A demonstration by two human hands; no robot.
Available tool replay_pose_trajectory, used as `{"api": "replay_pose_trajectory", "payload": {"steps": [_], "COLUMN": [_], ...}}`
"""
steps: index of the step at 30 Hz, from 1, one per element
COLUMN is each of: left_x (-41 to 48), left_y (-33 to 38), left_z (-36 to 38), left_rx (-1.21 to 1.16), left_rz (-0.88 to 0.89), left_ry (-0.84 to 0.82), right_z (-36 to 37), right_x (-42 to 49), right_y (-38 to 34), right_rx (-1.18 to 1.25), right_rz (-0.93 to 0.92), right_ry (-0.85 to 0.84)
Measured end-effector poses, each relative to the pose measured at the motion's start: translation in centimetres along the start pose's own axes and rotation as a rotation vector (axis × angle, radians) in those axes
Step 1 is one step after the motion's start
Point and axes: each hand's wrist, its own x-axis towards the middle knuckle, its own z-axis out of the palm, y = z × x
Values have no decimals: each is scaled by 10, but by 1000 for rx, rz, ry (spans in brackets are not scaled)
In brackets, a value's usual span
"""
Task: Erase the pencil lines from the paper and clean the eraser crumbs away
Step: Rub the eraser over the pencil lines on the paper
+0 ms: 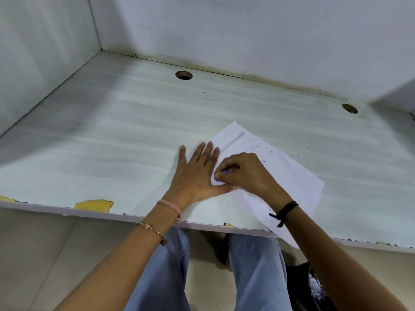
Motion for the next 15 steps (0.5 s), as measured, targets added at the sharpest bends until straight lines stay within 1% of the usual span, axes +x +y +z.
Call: {"api": "replay_pose_trajectory", "payload": {"steps": [3,4,7,8,11,12,13,15], "left_x": [-1,-1,0,0,0,-1,-1,0], "left_y": [1,2,0,0,0,1,1,0], "left_z": [-1,-1,0,0,1,1,0,0], "left_rx": [-48,-49,4,12,-34,-41,-35,-3], "left_rz": [-13,-13,3,5,-9,-9,-5,6], "left_ry": [-5,-2,-3,-1,2,3,4,-1], "right_z": [-10,-10,-2,-2,-11,-12,-10,-3], "right_x": [9,10,-2,-3,7,8,6,-1], "right_y": [7,6,-6,-6,4,3,0,-9], "right_rx": [4,-4,-36,-27,30,28,11,-27], "right_rz": [47,46,-16,-14,44,50,41,-11], "right_ry": [150,143,-30,-38,123,134,104,-19]}}
